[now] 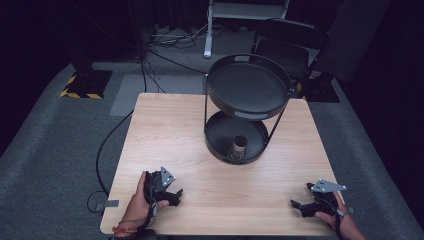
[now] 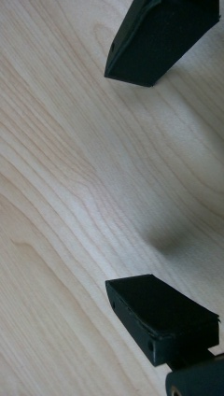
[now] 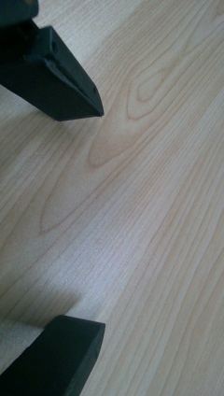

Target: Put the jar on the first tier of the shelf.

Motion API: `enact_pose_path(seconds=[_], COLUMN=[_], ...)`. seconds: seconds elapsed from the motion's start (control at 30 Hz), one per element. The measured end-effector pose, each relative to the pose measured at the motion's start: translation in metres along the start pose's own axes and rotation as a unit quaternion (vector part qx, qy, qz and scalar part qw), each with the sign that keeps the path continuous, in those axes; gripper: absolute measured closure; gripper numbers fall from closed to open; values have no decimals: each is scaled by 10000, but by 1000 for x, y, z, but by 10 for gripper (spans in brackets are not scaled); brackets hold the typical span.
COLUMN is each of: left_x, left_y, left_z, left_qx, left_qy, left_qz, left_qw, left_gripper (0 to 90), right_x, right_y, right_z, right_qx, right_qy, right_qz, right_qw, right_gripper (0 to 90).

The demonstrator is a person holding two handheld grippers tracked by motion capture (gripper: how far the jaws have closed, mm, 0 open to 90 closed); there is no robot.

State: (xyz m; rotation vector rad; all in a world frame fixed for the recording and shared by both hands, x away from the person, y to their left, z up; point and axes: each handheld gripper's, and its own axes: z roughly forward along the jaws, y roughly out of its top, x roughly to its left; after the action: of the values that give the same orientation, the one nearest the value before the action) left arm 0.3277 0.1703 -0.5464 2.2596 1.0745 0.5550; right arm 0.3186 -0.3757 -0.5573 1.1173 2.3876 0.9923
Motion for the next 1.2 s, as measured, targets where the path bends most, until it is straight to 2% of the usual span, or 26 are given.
enact_pose_path(seconds=[0.27,0.4,1.2], left_x=[11,16,18], left_y=[-15,-23,-25], left_z=[-6,-7,-8], left_qx=[-38,-140,-143], left_qy=[-167,-315,-355], left_qz=[-363,-614,-585], left_qw=[9992,9975,9976], left_gripper=[8,4,0], right_x=[0,0,0], right_y=[0,0,0], right_z=[0,0,0], right_qx=[-2,-2,-2], right_qy=[7,10,3], right_qz=[-8,-12,-5], right_qw=[10000,10000,10000], right_gripper=[0,0,0])
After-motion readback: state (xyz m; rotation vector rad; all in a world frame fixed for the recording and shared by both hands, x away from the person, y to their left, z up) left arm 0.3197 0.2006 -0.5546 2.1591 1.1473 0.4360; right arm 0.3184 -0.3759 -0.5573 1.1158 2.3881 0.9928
